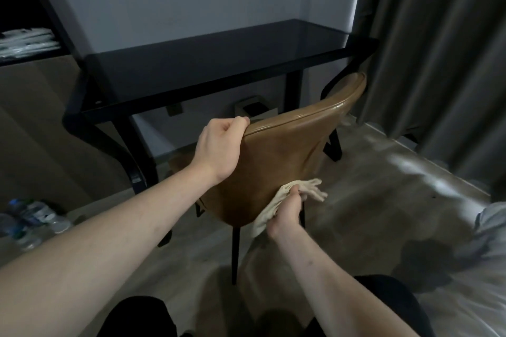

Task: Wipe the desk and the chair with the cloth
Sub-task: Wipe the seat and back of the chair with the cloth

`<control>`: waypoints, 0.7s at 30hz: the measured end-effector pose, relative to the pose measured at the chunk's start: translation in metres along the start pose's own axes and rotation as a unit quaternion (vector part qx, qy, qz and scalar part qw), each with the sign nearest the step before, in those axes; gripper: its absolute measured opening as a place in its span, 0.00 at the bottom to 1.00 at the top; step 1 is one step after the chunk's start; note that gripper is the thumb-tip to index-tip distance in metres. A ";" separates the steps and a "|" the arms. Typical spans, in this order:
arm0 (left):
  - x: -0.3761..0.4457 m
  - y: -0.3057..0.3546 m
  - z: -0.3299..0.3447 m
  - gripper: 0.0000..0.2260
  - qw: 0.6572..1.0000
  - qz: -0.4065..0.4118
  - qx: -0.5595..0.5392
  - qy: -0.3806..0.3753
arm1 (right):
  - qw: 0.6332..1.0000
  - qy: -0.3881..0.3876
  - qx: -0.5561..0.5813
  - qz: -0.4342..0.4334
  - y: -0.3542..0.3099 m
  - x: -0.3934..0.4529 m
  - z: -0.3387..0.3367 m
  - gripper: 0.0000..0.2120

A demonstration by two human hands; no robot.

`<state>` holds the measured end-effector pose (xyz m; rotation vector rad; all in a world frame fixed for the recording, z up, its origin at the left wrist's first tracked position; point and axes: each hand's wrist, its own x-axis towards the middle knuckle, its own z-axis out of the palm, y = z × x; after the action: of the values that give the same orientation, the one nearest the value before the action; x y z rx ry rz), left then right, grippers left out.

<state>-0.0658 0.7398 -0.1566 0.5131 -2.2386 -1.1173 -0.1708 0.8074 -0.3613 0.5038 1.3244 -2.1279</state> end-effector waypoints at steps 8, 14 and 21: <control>0.004 -0.005 0.002 0.27 1.000 0.012 -0.020 0.020 | 0.998 -0.019 -0.028 -0.054 -0.067 0.084 -0.017 0.29; 0.005 -0.009 0.003 0.23 0.999 0.036 -0.034 0.013 | 0.998 -0.047 -0.027 -0.019 -0.080 0.150 -0.035 0.38; 0.006 -0.008 0.004 0.24 0.999 0.034 -0.042 0.007 | 1.000 -0.020 0.001 -0.014 -0.050 0.214 -0.050 0.47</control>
<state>-0.0720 0.7342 -0.1631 0.4052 -2.1703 -1.1624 -0.3657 0.8111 -0.4747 0.4432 1.3156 -2.1508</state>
